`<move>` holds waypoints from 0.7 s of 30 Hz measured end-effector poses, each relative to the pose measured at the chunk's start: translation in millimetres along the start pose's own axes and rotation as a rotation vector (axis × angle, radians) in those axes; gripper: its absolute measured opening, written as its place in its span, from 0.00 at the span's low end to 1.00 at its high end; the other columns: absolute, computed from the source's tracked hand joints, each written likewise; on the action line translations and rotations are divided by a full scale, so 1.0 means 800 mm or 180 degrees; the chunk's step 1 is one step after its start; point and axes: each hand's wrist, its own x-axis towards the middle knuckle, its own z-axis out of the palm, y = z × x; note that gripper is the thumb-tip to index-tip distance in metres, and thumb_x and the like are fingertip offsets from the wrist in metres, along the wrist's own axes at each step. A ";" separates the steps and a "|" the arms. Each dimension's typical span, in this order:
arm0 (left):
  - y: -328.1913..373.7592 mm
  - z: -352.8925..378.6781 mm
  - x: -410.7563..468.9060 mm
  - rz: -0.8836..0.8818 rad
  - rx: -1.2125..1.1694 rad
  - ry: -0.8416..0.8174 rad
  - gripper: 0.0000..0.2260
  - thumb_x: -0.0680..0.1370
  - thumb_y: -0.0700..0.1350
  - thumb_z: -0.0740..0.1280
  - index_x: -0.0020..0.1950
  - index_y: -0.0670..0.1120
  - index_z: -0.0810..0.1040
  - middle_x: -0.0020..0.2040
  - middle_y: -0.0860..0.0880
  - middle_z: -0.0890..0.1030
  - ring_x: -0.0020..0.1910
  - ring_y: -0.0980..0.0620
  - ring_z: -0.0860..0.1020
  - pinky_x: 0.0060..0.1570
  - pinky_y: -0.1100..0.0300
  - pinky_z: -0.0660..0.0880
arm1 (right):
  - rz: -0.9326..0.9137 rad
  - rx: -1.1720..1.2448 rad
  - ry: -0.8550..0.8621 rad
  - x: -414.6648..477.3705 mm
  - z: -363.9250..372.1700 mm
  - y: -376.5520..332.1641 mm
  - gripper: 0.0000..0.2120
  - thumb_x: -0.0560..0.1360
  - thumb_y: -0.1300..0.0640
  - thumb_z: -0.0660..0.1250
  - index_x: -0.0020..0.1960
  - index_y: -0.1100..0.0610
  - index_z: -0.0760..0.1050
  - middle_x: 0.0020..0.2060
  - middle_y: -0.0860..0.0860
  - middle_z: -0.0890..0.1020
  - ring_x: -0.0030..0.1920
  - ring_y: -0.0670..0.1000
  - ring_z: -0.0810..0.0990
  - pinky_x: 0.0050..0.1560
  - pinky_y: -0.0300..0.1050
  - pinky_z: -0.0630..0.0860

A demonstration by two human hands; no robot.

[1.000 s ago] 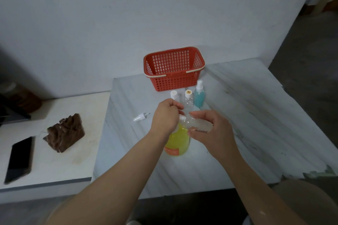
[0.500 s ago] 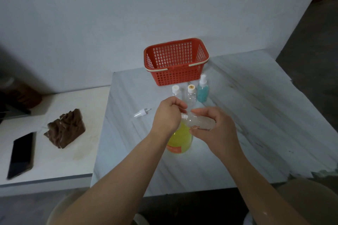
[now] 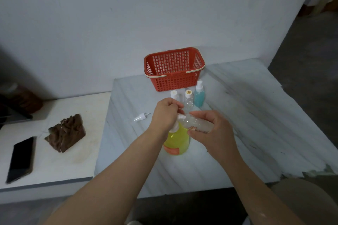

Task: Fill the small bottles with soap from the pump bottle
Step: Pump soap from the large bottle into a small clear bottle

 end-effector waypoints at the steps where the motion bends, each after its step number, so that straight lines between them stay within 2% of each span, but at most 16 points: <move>1: 0.001 -0.001 0.000 0.0011 -0.0017 0.0000 0.13 0.77 0.34 0.55 0.38 0.44 0.76 0.35 0.45 0.79 0.35 0.51 0.76 0.46 0.56 0.74 | -0.0021 -0.0007 -0.0002 -0.001 -0.001 0.000 0.22 0.62 0.62 0.78 0.54 0.50 0.79 0.49 0.46 0.80 0.51 0.44 0.78 0.46 0.30 0.72; 6: -0.001 0.002 0.002 0.0005 0.0053 -0.0001 0.14 0.76 0.33 0.55 0.39 0.44 0.77 0.35 0.46 0.80 0.38 0.50 0.77 0.52 0.52 0.75 | -0.0071 0.0065 -0.0011 -0.001 -0.003 -0.002 0.22 0.62 0.62 0.78 0.53 0.51 0.79 0.49 0.46 0.80 0.51 0.46 0.78 0.50 0.38 0.76; 11: -0.008 0.004 0.006 -0.0057 0.0202 -0.0060 0.16 0.73 0.31 0.53 0.37 0.45 0.78 0.35 0.46 0.80 0.41 0.47 0.77 0.52 0.50 0.76 | -0.0074 0.0096 0.0004 0.002 0.000 0.003 0.22 0.60 0.62 0.79 0.49 0.43 0.78 0.47 0.45 0.80 0.50 0.47 0.79 0.51 0.49 0.79; 15: -0.013 0.006 0.007 0.0034 0.0263 -0.0103 0.17 0.72 0.30 0.53 0.35 0.44 0.77 0.34 0.47 0.79 0.38 0.50 0.76 0.43 0.57 0.73 | -0.0032 0.0069 -0.0016 0.005 0.003 0.011 0.24 0.60 0.62 0.79 0.46 0.40 0.76 0.46 0.43 0.80 0.49 0.46 0.79 0.50 0.46 0.77; 21: -0.012 0.007 0.008 0.0060 0.0292 -0.0031 0.17 0.71 0.29 0.52 0.35 0.43 0.77 0.35 0.47 0.79 0.39 0.50 0.75 0.45 0.57 0.73 | 0.0023 0.0072 -0.0051 0.010 0.006 0.016 0.22 0.60 0.63 0.79 0.49 0.44 0.78 0.45 0.43 0.80 0.48 0.46 0.79 0.47 0.41 0.75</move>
